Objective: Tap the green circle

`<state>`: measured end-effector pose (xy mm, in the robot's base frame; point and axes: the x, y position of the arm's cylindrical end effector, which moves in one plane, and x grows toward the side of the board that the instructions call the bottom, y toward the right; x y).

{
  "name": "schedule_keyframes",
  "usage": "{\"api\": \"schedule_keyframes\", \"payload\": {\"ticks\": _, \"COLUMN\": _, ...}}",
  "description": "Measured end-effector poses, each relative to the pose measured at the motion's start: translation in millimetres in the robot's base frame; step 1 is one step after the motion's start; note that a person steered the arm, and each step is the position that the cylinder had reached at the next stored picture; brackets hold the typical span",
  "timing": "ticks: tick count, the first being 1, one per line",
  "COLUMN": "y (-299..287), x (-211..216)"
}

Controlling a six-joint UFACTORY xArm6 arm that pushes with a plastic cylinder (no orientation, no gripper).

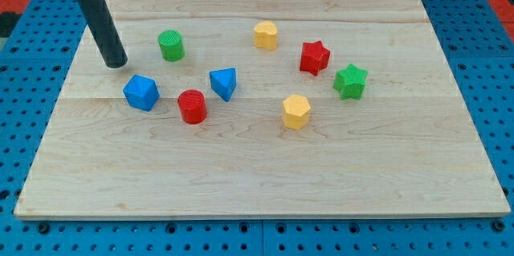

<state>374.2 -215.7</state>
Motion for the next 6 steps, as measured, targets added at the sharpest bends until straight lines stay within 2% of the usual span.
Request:
{"api": "schedule_keyframes", "payload": {"ticks": 3, "y": 141, "x": -9}}
{"api": "schedule_keyframes", "payload": {"ticks": 4, "y": 207, "x": -15}}
{"api": "schedule_keyframes", "payload": {"ticks": 5, "y": 222, "x": 9}}
{"api": "schedule_keyframes", "payload": {"ticks": 6, "y": 270, "x": 1}}
